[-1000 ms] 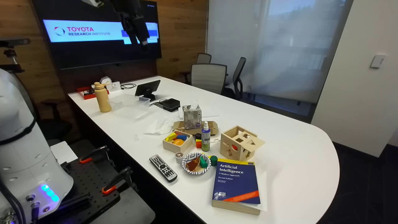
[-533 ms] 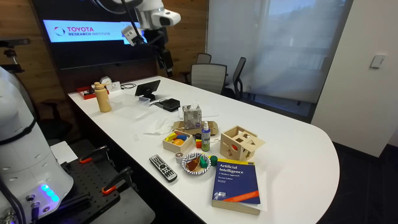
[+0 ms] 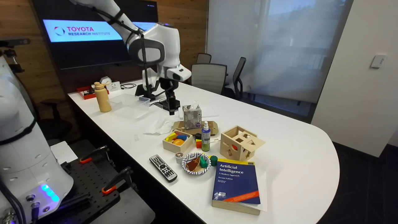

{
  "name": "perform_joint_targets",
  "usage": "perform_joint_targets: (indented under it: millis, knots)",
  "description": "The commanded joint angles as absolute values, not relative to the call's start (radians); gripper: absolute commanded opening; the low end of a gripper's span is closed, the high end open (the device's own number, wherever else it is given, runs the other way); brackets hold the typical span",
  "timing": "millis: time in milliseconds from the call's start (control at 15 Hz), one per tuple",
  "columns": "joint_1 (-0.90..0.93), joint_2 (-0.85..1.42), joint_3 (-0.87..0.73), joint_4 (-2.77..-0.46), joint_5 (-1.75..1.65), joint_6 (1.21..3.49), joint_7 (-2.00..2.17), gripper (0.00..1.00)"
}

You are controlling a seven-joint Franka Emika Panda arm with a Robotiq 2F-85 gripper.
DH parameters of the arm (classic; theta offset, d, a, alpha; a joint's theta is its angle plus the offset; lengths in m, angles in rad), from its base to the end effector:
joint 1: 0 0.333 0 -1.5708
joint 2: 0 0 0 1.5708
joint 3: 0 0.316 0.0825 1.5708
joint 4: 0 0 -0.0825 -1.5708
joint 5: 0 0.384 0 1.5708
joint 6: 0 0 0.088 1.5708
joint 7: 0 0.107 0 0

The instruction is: Press a button on the remote control.

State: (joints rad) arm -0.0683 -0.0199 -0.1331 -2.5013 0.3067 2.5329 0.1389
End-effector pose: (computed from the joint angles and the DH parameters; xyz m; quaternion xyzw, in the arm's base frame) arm 0.4597 -0.0971 0.2951 -0.9527 0.2885 -0.0281 0.0910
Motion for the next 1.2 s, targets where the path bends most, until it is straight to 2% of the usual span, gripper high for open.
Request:
perform_joint_targets:
  millis: [0,1133]
  knots:
    - [-0.077,0.075,-0.113,-2.499,0.429,2.593,0.150,1.00]
    - [-0.076,0.387,0.030,-2.570,0.995,2.930,0.135,1.00]
